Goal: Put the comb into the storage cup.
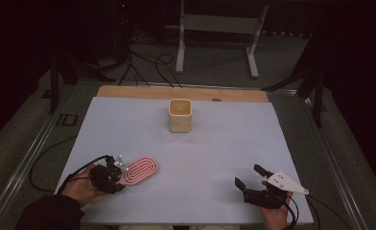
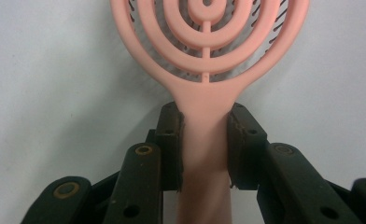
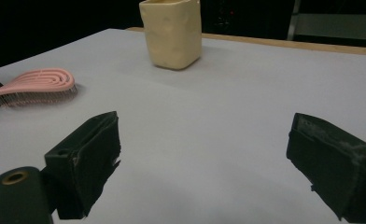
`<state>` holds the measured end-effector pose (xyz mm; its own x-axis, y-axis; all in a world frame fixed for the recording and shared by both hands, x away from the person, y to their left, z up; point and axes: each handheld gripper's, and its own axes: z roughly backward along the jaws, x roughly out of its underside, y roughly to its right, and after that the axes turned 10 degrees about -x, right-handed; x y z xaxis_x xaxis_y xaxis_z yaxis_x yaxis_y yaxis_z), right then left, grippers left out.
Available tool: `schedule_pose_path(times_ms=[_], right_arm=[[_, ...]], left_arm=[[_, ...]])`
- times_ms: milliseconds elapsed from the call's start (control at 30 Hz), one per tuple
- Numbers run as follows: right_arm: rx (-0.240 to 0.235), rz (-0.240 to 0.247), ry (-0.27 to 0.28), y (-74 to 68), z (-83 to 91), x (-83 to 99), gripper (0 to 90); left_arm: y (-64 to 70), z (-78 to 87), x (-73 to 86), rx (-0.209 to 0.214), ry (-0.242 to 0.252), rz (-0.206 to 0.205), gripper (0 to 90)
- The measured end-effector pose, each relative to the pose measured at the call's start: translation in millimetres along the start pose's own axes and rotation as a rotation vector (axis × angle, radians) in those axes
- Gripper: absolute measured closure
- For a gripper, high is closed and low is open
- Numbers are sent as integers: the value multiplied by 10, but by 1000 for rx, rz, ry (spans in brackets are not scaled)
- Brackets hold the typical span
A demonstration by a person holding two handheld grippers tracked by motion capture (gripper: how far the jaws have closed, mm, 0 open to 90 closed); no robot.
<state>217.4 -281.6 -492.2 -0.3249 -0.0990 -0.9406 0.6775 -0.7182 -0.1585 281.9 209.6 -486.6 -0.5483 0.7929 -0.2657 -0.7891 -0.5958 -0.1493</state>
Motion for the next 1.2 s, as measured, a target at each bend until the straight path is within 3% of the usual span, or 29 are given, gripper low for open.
schedule_pose_path(times_ms=[267,533,833,1033,1200], right_arm=[[1,0,-2,-3,-1,0,96],[2,0,-1,-2,0,0,95],[1,-1,1,-1,1,0,95],[3,1,-2,-2,0,-1,95],[0,4,-3,-1,-2,-1,95]], left_arm=[[-49,18,67,4,33,59,705],[-86,103,83,-41,86,126,705],[-36,130,89,-64,188,205,705],[25,164,34,-87,264,262,705],[86,120,-40,-82,347,313,705]])
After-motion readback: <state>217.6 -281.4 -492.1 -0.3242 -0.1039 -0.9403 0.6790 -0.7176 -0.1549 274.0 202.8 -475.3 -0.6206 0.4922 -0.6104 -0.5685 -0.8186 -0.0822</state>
